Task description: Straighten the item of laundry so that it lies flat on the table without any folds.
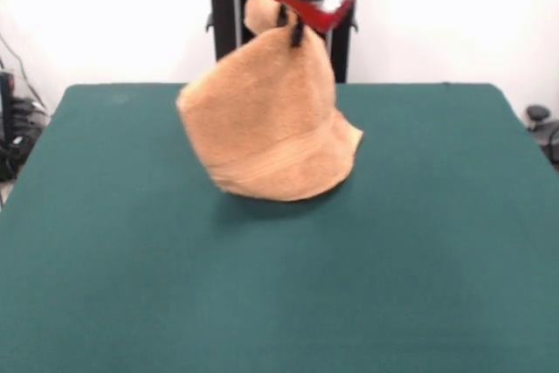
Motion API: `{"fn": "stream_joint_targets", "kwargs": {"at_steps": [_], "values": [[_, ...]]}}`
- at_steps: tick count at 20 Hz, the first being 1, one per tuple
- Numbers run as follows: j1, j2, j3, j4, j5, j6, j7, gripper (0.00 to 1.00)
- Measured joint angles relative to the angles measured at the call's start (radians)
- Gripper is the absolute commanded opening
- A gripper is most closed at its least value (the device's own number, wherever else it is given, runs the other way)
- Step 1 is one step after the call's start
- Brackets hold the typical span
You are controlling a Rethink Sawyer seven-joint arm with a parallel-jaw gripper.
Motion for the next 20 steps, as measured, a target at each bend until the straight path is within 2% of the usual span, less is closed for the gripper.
{"fn": "stream_joint_targets", "kwargs": {"at_steps": [3,10,16,20], "values": [[-0.059,-0.029,0.0,0.025,-0.011,-0.041,0.0,0.0],[-0.269,-0.103,0.003,0.075,-0.119,-0.144,-0.021,0.0],[-0.437,-0.139,0.006,0.094,-0.205,-0.158,-0.028,0.0],[-0.474,-0.152,0.019,0.111,-0.235,-0.158,-0.028,0.0]]}}
